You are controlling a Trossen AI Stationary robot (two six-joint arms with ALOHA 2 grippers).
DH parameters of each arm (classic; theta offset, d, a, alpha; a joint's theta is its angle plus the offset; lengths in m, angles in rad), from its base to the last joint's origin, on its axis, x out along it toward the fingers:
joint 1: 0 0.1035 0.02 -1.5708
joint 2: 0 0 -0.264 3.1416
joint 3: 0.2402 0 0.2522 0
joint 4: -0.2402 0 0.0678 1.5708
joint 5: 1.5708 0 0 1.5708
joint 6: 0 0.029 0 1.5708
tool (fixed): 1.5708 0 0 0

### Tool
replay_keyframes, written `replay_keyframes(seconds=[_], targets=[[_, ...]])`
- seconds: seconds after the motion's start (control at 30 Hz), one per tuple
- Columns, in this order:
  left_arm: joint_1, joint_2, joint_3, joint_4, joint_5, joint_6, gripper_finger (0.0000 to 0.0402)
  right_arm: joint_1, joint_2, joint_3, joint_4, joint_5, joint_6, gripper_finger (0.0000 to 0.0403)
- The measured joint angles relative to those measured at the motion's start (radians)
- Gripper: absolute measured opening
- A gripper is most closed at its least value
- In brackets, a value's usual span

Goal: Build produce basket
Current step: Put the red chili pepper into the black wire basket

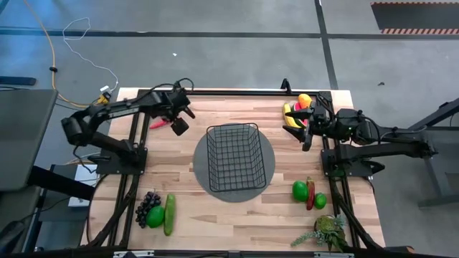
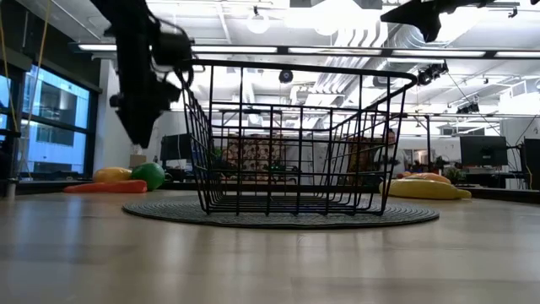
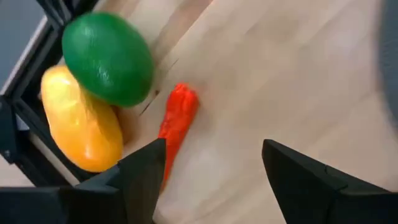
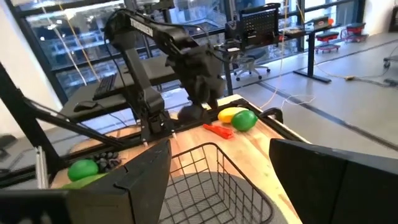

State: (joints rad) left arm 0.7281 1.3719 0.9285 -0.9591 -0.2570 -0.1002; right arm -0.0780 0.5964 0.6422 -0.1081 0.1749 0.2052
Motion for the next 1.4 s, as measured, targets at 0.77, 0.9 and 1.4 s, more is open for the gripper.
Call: replay_keyframes(seconds=[0.77,0.9,1.4], targets=[[0.199,0.157,-0.147,0.212,0.016,0.168,0.0259,0.000,0.020,0.000,0.001,0.035,0.024,0.0257],[0.199,0.176,-0.134,0.206,0.024,0.171,0.0257,0.000,0.044,0.000,0.000,0.034,0.025,0.0257],[0.179,0.200,-0.134,0.182,0.008,0.215,0.0205,0.000,0.064,0.000,0.016,0.014,0.023,0.0257]])
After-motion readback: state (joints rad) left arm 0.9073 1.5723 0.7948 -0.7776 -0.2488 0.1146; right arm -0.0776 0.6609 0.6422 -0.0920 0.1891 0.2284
